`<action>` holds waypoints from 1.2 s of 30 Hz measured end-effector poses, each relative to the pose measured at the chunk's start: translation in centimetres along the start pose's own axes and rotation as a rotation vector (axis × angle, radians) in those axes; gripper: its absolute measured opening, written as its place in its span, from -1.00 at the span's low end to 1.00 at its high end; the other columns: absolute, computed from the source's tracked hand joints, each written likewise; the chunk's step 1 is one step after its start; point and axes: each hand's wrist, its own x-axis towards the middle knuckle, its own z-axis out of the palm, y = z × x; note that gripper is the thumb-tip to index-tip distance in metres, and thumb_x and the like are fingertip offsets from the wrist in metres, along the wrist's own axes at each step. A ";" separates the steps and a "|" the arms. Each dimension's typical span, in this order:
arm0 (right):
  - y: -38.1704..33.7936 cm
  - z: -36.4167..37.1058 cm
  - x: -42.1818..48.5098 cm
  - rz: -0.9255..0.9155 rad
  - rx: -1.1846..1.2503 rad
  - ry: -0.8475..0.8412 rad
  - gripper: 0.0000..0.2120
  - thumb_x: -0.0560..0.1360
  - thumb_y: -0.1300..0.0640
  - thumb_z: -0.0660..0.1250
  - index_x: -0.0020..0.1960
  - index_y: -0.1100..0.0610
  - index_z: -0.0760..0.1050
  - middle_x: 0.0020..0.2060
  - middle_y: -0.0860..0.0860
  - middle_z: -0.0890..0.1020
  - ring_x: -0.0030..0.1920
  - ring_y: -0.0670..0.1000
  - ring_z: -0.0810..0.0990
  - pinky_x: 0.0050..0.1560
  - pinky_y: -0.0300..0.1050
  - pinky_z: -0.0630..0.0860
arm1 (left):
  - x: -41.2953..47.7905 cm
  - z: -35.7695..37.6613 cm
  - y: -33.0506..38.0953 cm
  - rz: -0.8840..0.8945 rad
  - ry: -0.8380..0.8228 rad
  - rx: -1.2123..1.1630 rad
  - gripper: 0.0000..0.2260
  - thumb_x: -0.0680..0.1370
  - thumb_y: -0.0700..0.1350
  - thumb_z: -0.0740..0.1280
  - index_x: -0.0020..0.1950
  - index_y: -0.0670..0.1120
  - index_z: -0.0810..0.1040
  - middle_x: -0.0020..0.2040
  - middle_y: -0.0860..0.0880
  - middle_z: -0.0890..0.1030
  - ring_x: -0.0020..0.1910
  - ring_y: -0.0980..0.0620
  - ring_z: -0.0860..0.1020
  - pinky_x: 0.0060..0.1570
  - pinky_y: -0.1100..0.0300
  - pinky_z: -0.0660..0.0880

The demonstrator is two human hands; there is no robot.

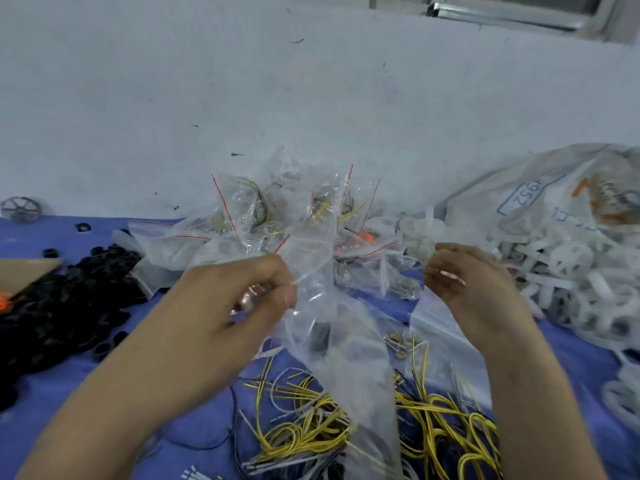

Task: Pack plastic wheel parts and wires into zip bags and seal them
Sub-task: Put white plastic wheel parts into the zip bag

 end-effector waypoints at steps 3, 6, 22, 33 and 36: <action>3.3 1.0 5.1 0.093 -0.470 0.005 -0.90 0.52 0.28 0.27 -0.02 0.26 0.56 0.02 0.20 0.59 0.04 0.15 0.57 -0.02 -0.11 0.49 | 0.1 -0.6 -1.2 -0.021 0.094 -0.077 -0.76 0.41 0.20 0.19 -0.14 0.09 0.53 -0.22 0.07 0.60 -0.23 0.11 0.56 -0.19 0.25 0.44; 7.9 1.6 9.3 0.150 -1.234 -0.237 -0.69 0.57 0.08 0.22 0.24 0.19 0.51 0.25 0.16 0.53 0.26 0.19 0.47 0.15 -0.08 0.39 | 0.2 -0.7 -1.8 0.008 0.148 -0.065 -0.78 0.40 0.14 0.26 -0.28 0.01 0.54 -0.12 0.11 0.58 -0.14 0.20 0.56 -0.17 0.51 0.37; 7.2 0.3 6.6 -0.382 -0.346 0.368 -0.77 0.59 0.25 0.16 0.06 0.23 0.59 -0.02 0.09 0.60 -0.01 -0.05 0.51 -0.05 -0.33 0.42 | 0.0 0.1 -2.3 -0.067 -0.035 -0.209 -0.74 0.37 0.18 0.24 -0.18 0.02 0.54 -0.29 0.01 0.63 -0.25 0.05 0.60 -0.17 0.15 0.49; -0.9 1.7 -1.9 -0.450 0.022 -0.017 -0.72 0.61 0.18 0.18 0.26 -0.05 0.48 0.35 -0.14 0.39 0.15 -0.06 0.60 0.12 0.17 0.53 | 0.4 2.4 -0.7 -0.050 -0.092 -0.160 -0.80 0.42 -0.23 0.46 -0.36 -0.04 0.55 -0.22 0.07 0.49 -0.19 0.03 0.52 -0.10 0.11 0.50; -3.0 2.7 -3.6 -0.584 -0.025 -0.142 -0.53 0.60 0.23 0.21 0.41 -0.15 0.27 0.37 -0.32 0.21 0.24 -0.04 0.54 0.14 0.19 0.54 | 0.4 2.8 -0.8 0.006 -0.122 -0.121 -0.83 0.49 -0.12 0.39 -0.31 0.00 0.54 -0.16 0.10 0.48 -0.14 0.07 0.51 -0.07 0.17 0.47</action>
